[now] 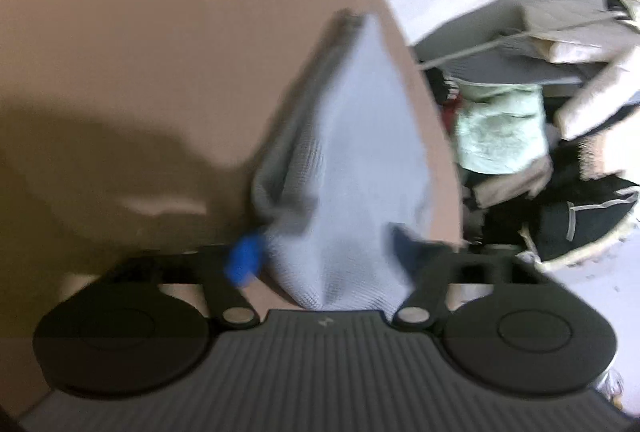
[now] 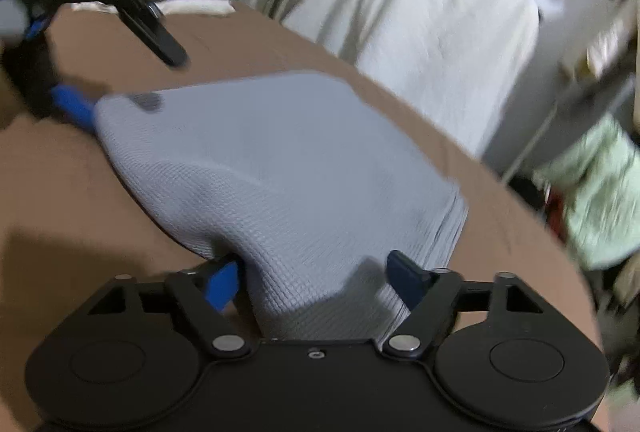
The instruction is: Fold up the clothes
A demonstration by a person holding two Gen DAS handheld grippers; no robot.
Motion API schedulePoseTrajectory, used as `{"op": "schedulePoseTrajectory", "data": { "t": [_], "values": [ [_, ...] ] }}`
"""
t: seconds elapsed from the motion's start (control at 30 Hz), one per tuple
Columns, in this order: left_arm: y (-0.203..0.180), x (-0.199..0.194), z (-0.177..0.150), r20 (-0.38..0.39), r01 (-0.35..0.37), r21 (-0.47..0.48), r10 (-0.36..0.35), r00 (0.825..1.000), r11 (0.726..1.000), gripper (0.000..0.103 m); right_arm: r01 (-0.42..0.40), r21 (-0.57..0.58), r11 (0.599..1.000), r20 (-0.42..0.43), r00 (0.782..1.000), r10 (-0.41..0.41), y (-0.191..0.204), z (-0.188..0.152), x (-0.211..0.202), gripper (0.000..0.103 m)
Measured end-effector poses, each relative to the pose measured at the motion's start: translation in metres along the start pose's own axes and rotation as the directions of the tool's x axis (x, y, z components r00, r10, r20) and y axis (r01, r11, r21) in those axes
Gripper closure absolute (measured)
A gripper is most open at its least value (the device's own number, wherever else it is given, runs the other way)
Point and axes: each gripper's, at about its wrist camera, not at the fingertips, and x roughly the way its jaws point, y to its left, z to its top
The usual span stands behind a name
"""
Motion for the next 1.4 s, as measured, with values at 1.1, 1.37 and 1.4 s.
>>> {"op": "schedulePoseTrajectory", "data": {
  "t": [1.1, 1.37, 1.4],
  "values": [
    [-0.040, 0.036, 0.035, 0.096, -0.017, 0.115, 0.006, 0.995, 0.993, 0.093, 0.205, -0.105, 0.973, 0.061, 0.978, -0.200, 0.029, -0.039, -0.007, 0.037],
    [-0.044, 0.032, 0.038, 0.075, -0.075, 0.189, 0.062, 0.995, 0.979, 0.093, 0.165, -0.200, 0.966, 0.062, 0.986, -0.155, 0.032, -0.041, 0.003, 0.084],
    [-0.056, 0.033, 0.038, 0.083, -0.136, 0.251, 0.119, 0.989, 0.958, 0.093, 0.164, -0.195, 0.967, 0.058, 0.986, -0.156, 0.032, -0.035, -0.002, 0.085]
  ]
}}
